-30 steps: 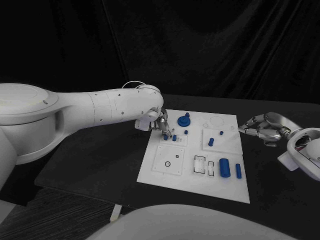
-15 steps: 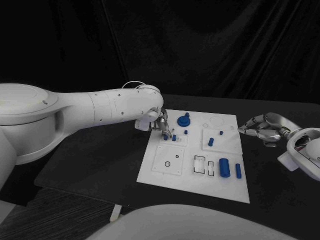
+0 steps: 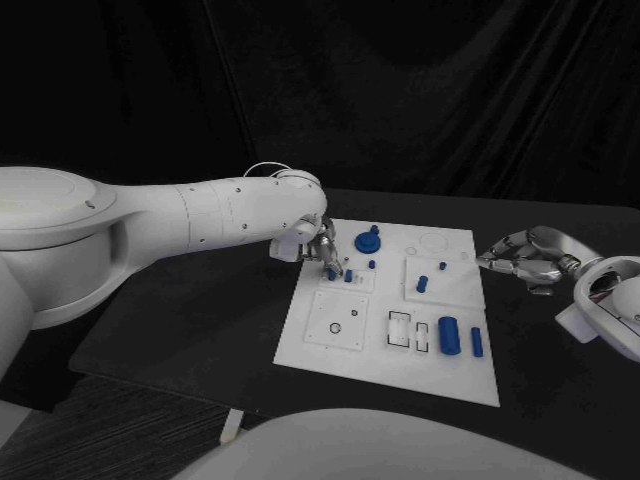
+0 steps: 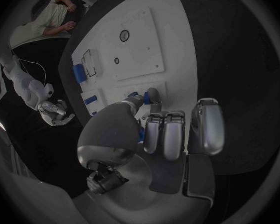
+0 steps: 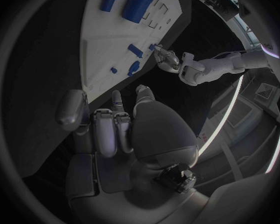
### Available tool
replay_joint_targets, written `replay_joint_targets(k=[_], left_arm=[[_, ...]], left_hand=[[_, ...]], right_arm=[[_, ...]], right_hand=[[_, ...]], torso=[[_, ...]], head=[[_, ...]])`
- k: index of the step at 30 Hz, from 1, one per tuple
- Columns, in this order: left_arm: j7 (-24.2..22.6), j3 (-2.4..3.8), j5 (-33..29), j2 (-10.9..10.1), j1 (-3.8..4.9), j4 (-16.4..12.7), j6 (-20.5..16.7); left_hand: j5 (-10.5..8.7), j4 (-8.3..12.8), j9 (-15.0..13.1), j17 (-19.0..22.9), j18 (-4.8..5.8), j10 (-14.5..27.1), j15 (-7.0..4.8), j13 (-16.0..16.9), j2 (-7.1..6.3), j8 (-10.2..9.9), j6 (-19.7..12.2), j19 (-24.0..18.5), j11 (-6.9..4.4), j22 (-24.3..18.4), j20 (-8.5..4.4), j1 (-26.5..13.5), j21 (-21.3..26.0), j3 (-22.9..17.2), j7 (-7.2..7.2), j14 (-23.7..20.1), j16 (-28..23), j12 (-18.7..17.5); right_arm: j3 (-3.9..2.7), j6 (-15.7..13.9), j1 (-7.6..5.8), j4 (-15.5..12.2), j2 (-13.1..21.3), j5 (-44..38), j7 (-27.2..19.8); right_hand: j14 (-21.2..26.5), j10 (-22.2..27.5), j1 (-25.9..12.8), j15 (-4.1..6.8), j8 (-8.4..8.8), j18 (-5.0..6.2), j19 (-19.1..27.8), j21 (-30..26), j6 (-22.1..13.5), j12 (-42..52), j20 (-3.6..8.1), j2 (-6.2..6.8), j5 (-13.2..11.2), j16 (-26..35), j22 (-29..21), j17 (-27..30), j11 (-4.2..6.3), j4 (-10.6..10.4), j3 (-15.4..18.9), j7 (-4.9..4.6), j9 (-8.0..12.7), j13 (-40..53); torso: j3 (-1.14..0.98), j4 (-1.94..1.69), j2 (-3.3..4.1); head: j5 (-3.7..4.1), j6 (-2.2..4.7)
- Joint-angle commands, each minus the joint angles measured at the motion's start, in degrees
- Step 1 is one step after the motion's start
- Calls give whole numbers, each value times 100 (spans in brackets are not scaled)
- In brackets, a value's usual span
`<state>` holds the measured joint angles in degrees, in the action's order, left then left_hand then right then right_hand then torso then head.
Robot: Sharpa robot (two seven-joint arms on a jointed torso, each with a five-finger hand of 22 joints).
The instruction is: Assemble the parts on the task board
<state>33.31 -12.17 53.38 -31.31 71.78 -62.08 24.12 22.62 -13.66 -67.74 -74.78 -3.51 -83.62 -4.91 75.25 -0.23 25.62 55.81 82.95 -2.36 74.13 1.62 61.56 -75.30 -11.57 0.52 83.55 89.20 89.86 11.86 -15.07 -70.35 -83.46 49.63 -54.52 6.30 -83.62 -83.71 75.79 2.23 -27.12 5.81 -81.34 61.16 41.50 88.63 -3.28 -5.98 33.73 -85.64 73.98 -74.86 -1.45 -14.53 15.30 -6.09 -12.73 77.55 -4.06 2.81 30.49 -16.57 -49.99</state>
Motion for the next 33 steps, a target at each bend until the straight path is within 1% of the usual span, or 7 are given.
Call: replay_joint_targets(k=[1, 18, 26, 29, 31, 33], left_arm=[[39, 4, -34, -5, -8, -15, 39], [75, 4, -31, -25, -9, -29, 36], [-10, 4, -30, -24, -9, -35, -42], [-78, 4, -30, -25, -9, -40, -114], [-125, 4, -30, -34, -9, -57, -183], [-164, 4, -30, -49, -9, -83, -261]], left_hand=[[-50, 29, -149, -1522, -6, -638, -40, 1475, 15, 93, 108, -25, -57, 1117, -32, 7, 62, -113, 0, 645, 80, 14], [-52, 24, -142, -1522, -7, -638, -48, 1475, -3, 92, 149, -26, -66, 1115, -39, 1, 66, -112, -11, 645, 80, 14], [-57, 52, -113, -1522, -8, -638, -57, 1475, -34, 22, 84, -28, -70, 1114, -50, 40, 72, -138, -7, 645, 80, 14], [81, 134, -71, -1522, -7, -638, -59, 1475, -49, -56, 46, -27, -69, 1114, -58, 145, 71, -223, -3, 645, 80, 14], [383, 310, -15, -1522, -5, -638, -66, 1475, -101, -135, 33, -21, -76, 1117, -66, 326, 62, -374, -4, 645, 80, 14], [531, 442, 17, -1522, -3, -638, -71, 1475, -138, -177, 40, -17, -80, 1119, -71, 443, 55, -516, -8, 645, 80, 14]], right_arm=[[-5, 68, 16, -1, 4, -25, 116], [-5, 118, 16, 5, -5, -25, 149], [-5, 135, 17, 5, -6, -26, 161], [-5, 142, 18, 5, -6, -26, 167], [-5, 146, 18, 5, -6, -26, 171], [-5, 149, 18, 5, -5, -26, 173]], right_hand=[[-442, -270, 334, 51, 76, 1, 63, -92, 22, -184, -10, -231, 135, 52, 821, -621, 18, -4, -283, -13, 57, 682], [-439, -263, 345, 48, 78, 4, 68, -107, 26, -190, -12, -223, 163, 57, 818, -611, 15, -5, -299, -15, 62, 672], [-438, -260, 350, 46, 79, 6, 73, -122, 30, -192, -13, -219, 176, 59, 814, -609, 13, -6, -307, -17, 64, 669], [-438, -260, 350, 46, 79, 6, 73, -122, 30, -192, -13, -219, 176, 59, 814, -609, 13, -6, -307, -17, 64, 669], [-438, -260, 350, 46, 79, 6, 73, -122, 30, -192, -13, -219, 176, 59, 814, -609, 13, -6, -307, -17, 64, 669], [-438, -260, 350, 46, 79, 6, 73, -122, 30, -192, -13, -219, 176, 59, 814, -609, 13, -6, -307, -17, 64, 669]], torso=[[-1, -1, 2], [0, 0, 2], [-1, -1, 3], [0, -1, 3], [-1, -1, 3], [-2, -1, 2]], head=[[-2, -1], [-12, -1], [-4, -1], [-6, -1], [-5, -1], [-7, -1]])
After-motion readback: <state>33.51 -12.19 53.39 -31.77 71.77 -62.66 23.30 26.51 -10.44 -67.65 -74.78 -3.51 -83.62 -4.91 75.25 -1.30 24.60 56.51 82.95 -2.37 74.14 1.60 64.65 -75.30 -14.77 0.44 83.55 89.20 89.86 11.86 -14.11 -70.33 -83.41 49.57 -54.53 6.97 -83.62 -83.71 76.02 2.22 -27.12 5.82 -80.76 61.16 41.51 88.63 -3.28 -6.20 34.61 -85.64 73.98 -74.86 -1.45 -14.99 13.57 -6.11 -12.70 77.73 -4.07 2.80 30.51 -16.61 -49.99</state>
